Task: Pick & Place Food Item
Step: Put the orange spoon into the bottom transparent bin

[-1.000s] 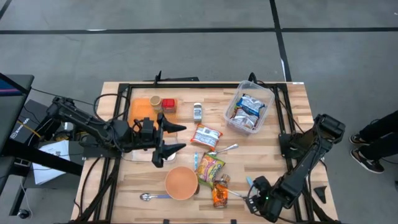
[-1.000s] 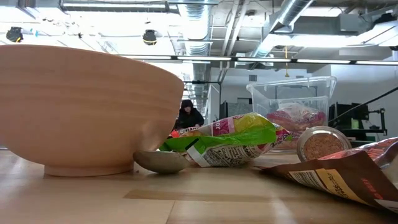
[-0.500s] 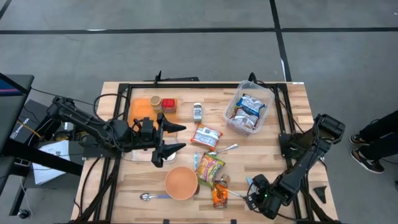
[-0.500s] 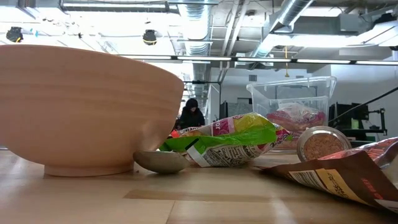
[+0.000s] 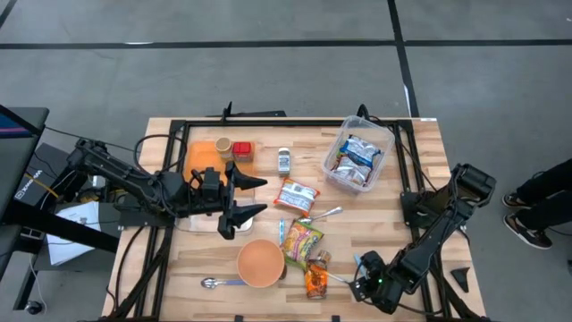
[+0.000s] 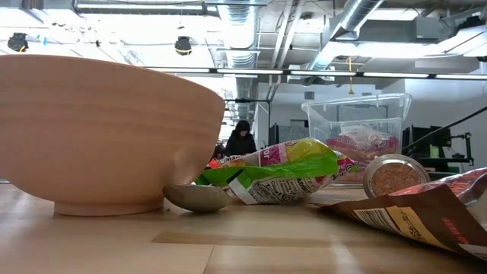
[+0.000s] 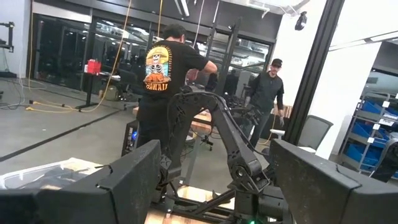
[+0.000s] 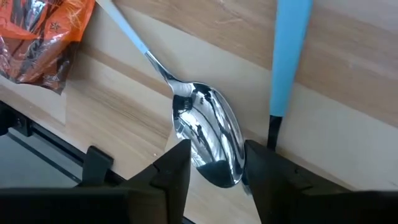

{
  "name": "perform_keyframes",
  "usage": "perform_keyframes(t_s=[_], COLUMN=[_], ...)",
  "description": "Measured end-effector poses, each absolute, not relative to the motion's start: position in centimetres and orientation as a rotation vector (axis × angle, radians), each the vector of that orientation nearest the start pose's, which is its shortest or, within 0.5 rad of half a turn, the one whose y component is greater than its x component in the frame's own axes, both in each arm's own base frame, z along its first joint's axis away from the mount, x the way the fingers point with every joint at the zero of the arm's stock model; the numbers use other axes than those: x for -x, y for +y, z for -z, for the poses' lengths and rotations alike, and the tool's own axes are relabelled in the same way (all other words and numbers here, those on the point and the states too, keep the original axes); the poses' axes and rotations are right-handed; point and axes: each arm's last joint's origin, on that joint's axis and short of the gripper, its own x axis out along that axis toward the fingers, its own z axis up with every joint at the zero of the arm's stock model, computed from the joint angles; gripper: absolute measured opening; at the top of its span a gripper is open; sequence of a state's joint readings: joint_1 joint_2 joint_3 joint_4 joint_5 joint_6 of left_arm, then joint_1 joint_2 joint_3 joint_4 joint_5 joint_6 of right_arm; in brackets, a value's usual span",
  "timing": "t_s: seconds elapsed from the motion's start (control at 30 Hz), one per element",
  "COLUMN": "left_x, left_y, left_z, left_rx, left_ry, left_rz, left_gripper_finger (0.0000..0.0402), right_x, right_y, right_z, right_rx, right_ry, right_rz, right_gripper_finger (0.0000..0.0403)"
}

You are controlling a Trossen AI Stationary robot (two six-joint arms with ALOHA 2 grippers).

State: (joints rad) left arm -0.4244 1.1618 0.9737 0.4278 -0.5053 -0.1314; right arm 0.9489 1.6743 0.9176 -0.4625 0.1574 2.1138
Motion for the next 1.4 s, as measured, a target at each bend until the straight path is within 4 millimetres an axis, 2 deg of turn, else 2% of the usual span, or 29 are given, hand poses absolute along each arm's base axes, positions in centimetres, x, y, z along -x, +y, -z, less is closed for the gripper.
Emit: perform_keyframes(t_s=[0.37,0.53,0.73,0.9,1.13,1.4], left_x=[-24.0,-24.0,-24.0,-24.0,-24.0,-24.0], left_y=[-9.3,-9.3,-9.3,-9.4,-9.4,-9.4], left_z=[-38.1,-38.1,-38.1,-38.1,-38.1,-38.1], left_rx=[0.238,0.238,0.238,0.238,0.238,0.238], left_ry=[-0.219,-0.219,-0.219,-0.219,-0.218,-0.218], left_rz=[-0.066,-0.066,-0.066,-0.063,-0.063,-0.062], left_gripper_finger=[0.0296,0.0296,0.0296,0.0296,0.0296,0.0296], right_x=[-18.9,-19.0,-18.8,-18.8,-18.7,-19.4], right_y=[25.9,26.1,26.4,26.5,27.4,28.4], right_z=[-12.6,-12.9,-13.2,-13.6,-16.0,-22.5], right_rx=[-1.216,-1.192,-1.189,-1.161,-1.067,-0.932], right_ry=[1.164,1.170,1.170,1.141,1.132,0.882], right_rz=[0.556,0.579,0.568,0.588,0.645,0.667], right_gripper_finger=[0.0124,0.0094,0.0017,0.0010,0.0005,0.0003])
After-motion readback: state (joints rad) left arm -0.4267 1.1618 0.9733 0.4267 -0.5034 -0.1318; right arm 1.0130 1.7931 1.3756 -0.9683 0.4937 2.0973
